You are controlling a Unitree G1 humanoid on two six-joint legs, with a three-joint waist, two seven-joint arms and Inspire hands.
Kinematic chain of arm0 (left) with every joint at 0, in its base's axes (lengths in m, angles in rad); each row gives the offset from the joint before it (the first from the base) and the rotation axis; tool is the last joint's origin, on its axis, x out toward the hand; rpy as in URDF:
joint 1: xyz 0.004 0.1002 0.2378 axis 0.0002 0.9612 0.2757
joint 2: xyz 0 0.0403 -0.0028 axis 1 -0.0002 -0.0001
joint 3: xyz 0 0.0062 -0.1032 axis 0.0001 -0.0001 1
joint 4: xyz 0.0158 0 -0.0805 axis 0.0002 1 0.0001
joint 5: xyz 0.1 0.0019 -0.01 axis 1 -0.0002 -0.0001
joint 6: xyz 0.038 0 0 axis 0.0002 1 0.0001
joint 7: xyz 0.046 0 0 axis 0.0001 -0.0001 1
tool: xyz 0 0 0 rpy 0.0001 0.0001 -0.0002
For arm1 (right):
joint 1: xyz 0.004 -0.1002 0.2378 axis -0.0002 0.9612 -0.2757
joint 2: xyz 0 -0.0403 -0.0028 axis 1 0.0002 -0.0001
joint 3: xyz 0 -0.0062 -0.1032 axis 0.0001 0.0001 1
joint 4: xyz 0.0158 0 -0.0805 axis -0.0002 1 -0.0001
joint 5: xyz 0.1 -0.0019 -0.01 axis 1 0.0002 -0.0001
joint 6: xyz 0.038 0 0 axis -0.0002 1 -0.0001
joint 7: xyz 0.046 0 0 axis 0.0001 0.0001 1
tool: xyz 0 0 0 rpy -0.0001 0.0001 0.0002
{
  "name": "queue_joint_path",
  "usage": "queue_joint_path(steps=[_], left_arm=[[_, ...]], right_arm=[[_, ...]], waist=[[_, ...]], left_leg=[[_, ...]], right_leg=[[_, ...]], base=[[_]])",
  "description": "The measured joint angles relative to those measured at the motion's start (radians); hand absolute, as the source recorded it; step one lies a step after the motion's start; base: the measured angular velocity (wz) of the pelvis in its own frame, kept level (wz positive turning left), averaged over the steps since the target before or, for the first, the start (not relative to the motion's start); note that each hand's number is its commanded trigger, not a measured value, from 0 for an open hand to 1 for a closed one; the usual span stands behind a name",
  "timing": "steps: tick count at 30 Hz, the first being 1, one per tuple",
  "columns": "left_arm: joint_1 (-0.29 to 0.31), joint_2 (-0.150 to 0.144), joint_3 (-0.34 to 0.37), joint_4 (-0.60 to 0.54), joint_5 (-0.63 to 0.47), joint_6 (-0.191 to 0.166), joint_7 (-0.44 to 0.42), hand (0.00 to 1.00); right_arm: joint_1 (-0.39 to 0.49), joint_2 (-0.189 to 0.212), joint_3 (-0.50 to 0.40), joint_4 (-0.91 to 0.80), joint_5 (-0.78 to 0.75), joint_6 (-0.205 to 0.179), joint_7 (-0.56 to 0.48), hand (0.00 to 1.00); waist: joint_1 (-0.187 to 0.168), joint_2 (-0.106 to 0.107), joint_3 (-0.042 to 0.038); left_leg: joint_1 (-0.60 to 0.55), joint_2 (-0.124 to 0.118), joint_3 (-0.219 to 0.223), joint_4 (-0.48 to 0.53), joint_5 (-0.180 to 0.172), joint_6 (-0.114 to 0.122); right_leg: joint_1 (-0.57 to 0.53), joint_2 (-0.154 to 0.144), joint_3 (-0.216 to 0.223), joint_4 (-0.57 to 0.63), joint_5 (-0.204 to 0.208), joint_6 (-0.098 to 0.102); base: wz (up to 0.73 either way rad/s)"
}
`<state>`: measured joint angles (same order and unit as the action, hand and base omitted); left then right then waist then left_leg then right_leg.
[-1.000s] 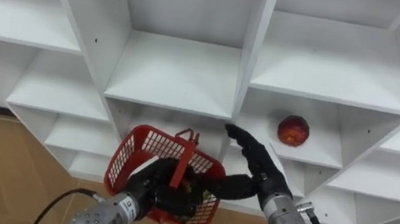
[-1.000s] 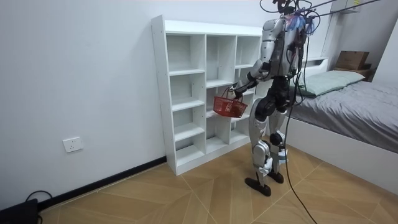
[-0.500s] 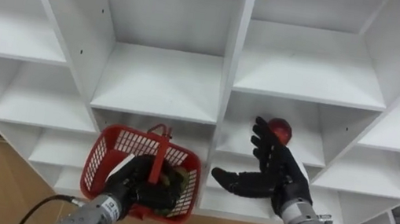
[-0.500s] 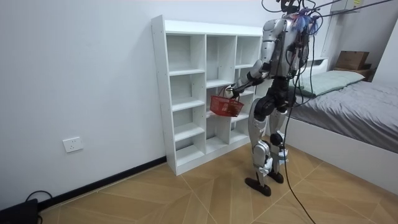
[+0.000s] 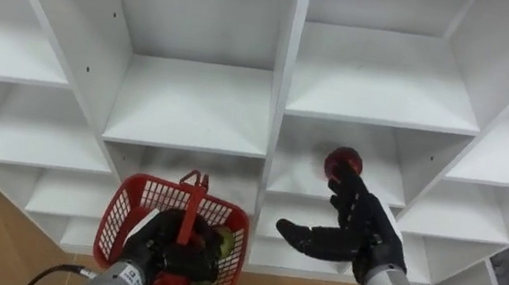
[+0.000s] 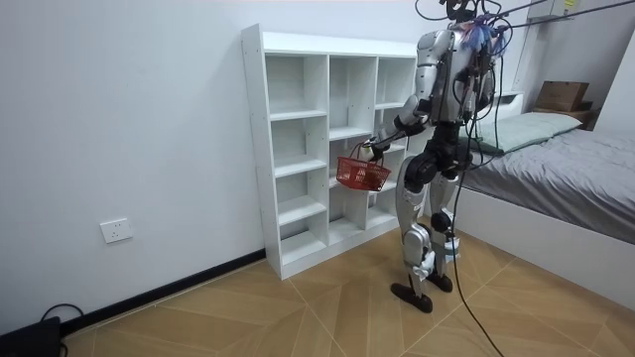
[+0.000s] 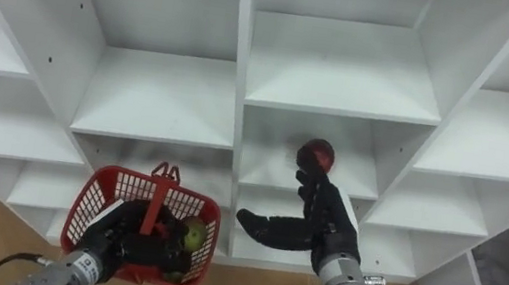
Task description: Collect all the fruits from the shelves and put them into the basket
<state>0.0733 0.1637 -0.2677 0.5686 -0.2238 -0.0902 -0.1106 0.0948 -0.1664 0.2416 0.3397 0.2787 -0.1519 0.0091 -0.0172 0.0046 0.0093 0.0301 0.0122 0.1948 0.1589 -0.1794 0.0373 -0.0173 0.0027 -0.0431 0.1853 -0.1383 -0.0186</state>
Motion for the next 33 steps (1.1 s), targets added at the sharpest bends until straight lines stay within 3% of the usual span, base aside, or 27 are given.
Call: queue_joint_path(steps=[17,23,33], left_arm=[[0.002,0.006,0.001,-0.007,0.015,-0.002,0.017,1.00],[0.002,0.007,0.001,-0.007,0.041,-0.002,0.016,1.00],[0.003,0.012,0.026,-0.007,0.044,-0.002,0.009,1.00]], right_arm=[[-0.002,-0.002,-0.029,0.000,-0.012,0.000,-0.092,0.00],[-0.026,-0.008,-0.035,0.015,-0.019,-0.001,-0.146,0.00],[-0.120,-0.036,-0.064,0.167,-0.013,-0.002,-0.215,0.00]], waist=[[-0.010,0.008,0.0019],[-0.005,0.000,0.0065],[0.003,-0.016,0.0028]], left_leg=[[0.010,0.001,0.004,-0.003,-0.002,-0.001],[0.005,-0.001,-0.002,-0.003,-0.002,-0.001],[-0.057,-0.002,-0.013,0.014,-0.001,0.000]], right_leg=[[0.008,-0.002,-0.013,0.000,0.000,-0.001],[-0.001,-0.002,-0.014,-0.003,0.000,0.000],[-0.054,-0.013,-0.029,0.016,-0.001,0.000]], base=[[0.00],[0.00],[0.02]])
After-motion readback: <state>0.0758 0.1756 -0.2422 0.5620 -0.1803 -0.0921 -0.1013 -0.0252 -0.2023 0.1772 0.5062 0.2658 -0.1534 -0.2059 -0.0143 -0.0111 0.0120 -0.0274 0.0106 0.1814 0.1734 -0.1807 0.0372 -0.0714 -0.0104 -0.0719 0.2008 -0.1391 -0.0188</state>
